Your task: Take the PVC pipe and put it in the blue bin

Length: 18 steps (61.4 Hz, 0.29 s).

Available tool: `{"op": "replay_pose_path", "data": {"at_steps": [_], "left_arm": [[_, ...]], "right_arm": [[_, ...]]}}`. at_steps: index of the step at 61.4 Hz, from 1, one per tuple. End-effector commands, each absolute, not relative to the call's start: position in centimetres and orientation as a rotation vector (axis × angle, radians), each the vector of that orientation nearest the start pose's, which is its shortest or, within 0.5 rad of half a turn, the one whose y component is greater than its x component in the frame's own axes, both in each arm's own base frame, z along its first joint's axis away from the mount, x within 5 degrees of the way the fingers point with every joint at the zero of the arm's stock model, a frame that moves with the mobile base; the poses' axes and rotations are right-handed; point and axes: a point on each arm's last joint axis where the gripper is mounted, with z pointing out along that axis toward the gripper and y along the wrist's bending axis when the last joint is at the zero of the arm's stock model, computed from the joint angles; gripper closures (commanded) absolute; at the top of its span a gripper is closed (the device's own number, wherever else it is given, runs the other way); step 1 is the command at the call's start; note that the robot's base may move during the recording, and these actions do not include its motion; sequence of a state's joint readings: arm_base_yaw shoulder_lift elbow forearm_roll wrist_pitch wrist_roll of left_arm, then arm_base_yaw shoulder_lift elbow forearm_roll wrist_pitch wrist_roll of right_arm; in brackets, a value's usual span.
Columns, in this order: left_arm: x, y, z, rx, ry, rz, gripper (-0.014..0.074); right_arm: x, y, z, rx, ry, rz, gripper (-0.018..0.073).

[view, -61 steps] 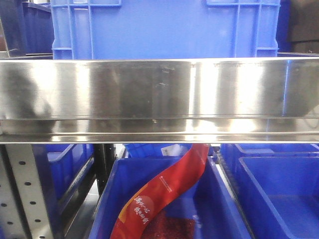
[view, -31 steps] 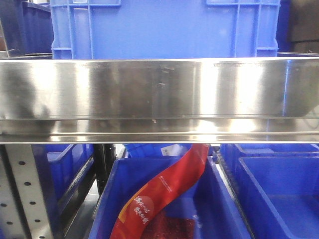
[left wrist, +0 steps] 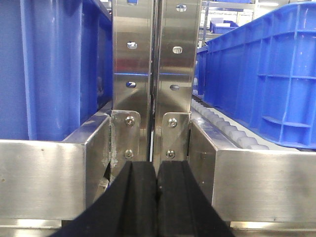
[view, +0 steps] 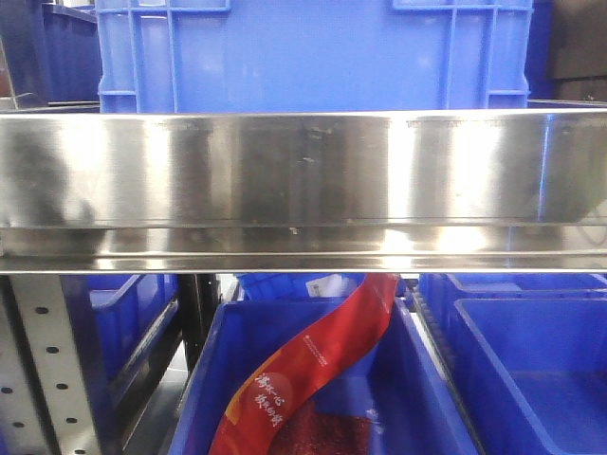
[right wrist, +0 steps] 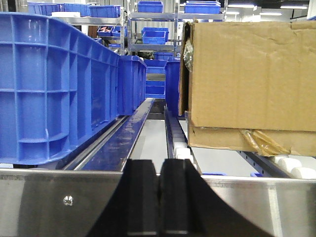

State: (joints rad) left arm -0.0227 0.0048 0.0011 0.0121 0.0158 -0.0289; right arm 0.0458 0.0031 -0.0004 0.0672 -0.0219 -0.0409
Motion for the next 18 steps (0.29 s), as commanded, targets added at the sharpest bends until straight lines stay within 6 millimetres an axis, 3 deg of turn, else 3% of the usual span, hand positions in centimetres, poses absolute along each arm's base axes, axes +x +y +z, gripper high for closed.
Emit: {"op": "replay_pose_path", "data": {"at_steps": [1,18], "left_arm": [[5.61,-0.10,21.32,-0.008,1.484,-0.039,0.0707],[5.61,-0.10,21.32,-0.008,1.484,-0.039,0.0707]], "right_arm": [[5.57,0.21,21.70,-0.016,1.442,0.045,0.0727],[5.57,0.21,21.70,-0.016,1.442,0.045,0.0727]]}}
